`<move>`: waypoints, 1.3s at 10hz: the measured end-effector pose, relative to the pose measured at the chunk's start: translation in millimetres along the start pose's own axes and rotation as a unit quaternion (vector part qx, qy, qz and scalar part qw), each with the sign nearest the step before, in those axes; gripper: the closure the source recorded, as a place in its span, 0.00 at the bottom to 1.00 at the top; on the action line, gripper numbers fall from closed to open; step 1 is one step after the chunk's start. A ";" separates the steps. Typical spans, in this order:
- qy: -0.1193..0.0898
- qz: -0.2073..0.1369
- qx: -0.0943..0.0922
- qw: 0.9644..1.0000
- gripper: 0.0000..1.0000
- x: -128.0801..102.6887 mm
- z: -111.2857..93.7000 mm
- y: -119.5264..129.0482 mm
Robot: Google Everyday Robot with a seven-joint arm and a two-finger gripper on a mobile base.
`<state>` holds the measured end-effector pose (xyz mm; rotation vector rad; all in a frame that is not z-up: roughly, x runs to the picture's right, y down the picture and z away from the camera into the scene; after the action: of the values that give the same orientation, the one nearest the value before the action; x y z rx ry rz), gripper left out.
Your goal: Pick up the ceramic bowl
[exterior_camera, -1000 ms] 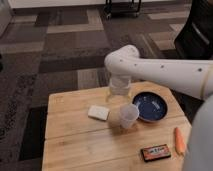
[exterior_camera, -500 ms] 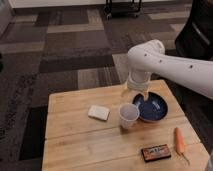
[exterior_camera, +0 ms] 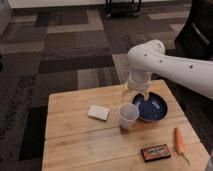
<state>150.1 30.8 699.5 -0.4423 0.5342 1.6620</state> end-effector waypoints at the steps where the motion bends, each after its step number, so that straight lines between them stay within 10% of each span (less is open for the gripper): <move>1: 0.004 0.003 0.003 1.000 0.35 -1.0 6.5 -4.0; 13: 0.038 0.010 -0.017 0.999 0.35 -50.3 103.9 -6.8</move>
<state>165.6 50.7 812.3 -0.5281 0.5680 1.6817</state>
